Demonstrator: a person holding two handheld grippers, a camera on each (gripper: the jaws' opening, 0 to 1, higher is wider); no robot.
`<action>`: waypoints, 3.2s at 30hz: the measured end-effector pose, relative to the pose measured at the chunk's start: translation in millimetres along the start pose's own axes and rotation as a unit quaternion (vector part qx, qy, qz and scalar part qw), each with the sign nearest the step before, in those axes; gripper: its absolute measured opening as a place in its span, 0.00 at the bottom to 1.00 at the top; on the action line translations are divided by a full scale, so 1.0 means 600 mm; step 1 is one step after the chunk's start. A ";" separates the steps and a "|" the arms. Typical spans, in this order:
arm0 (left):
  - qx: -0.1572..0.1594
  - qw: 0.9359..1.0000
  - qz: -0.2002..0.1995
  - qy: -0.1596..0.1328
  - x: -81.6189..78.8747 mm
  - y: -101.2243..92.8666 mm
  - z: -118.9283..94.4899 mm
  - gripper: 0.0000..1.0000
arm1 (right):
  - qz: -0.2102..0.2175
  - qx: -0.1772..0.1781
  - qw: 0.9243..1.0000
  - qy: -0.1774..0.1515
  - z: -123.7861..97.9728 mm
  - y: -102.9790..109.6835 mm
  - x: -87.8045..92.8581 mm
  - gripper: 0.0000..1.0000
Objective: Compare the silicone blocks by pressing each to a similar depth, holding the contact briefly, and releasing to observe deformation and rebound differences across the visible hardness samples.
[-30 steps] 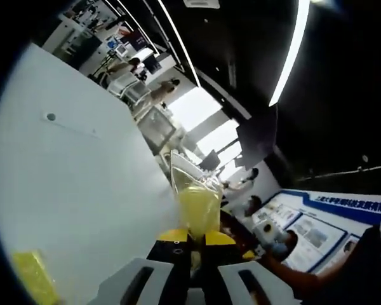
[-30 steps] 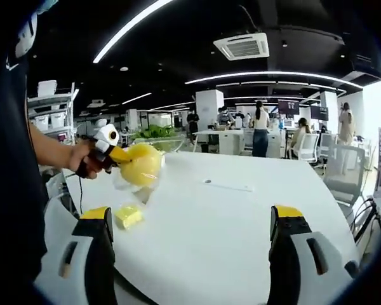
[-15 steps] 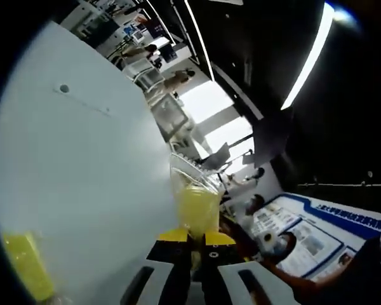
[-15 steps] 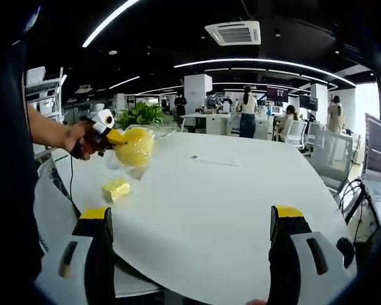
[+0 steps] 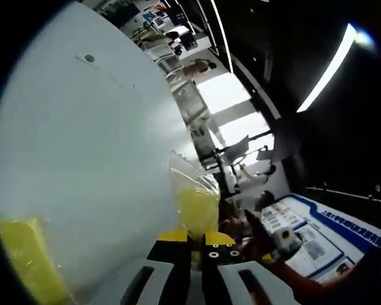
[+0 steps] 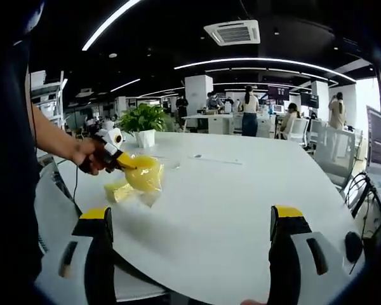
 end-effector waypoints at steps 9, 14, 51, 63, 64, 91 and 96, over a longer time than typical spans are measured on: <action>-0.019 0.999 -0.033 0.006 0.002 0.041 0.020 0.02 | 0.002 -0.006 1.000 0.021 0.016 0.003 0.022 0.97; -0.031 0.999 -0.041 0.014 0.007 0.053 0.031 0.02 | -0.003 -0.010 0.999 0.030 0.025 0.004 0.032 0.97; -0.203 0.977 0.026 0.065 0.053 0.168 0.042 0.09 | 0.042 -0.010 0.998 0.049 0.033 0.004 0.065 0.97; -0.210 0.976 0.033 0.039 0.046 0.166 0.034 0.21 | 0.043 -0.013 0.998 0.048 0.038 0.004 0.058 0.97; -0.211 0.976 0.047 0.035 0.045 0.165 0.034 0.22 | 0.042 -0.014 0.998 0.048 0.038 0.005 0.057 0.97; -0.195 0.915 0.328 -0.129 -0.068 0.090 -0.158 0.89 | 0.027 -0.032 0.998 0.042 0.087 0.003 0.030 0.97; -0.229 0.906 0.332 -0.129 -0.059 0.127 -0.227 0.94 | 0.026 -0.037 0.998 0.041 0.093 0.004 0.027 0.97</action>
Point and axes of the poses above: the point that each gripper's makers call its tool centre point, and the gripper's own axes: z roughly forward along the fingers, y roughly to its left, x roughly out of its underside, the point moved 1 cm from there along -z, roughly backward along the fingers, and after that the axes turned 8 degrees about -x, right-handed, at the moved point
